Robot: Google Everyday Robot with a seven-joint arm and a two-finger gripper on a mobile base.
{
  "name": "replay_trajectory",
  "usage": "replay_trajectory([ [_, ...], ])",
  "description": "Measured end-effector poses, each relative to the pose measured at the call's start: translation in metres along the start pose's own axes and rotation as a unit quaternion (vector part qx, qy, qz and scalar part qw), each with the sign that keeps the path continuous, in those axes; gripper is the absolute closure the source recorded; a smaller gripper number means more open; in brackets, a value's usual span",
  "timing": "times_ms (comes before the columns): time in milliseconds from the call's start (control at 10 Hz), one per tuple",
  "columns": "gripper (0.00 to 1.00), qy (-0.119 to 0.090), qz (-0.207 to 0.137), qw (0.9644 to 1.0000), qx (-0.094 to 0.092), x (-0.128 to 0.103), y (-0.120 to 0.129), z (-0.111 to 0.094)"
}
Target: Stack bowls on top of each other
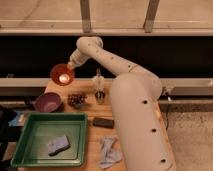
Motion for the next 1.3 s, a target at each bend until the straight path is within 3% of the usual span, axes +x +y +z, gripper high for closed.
replay_trajectory([
  [200, 1.0, -0.002, -0.022, 0.9991, -0.036, -0.005, 0.027, -0.005],
  [400, 1.0, 0.005, -0.053, 0.9946, -0.09, -0.007, 0.069, -0.001],
  [600, 1.0, 0.018, -0.077, 0.9869, -0.14, -0.007, 0.107, 0.013],
  [800, 1.0, 0.032, -0.094, 0.9796, -0.175, -0.004, 0.131, 0.034],
  [1000, 1.0, 0.047, -0.102, 0.9743, -0.196, -0.003, 0.146, 0.066],
  [1300, 0.97, 0.059, -0.082, 0.9757, -0.194, 0.005, 0.137, 0.083],
])
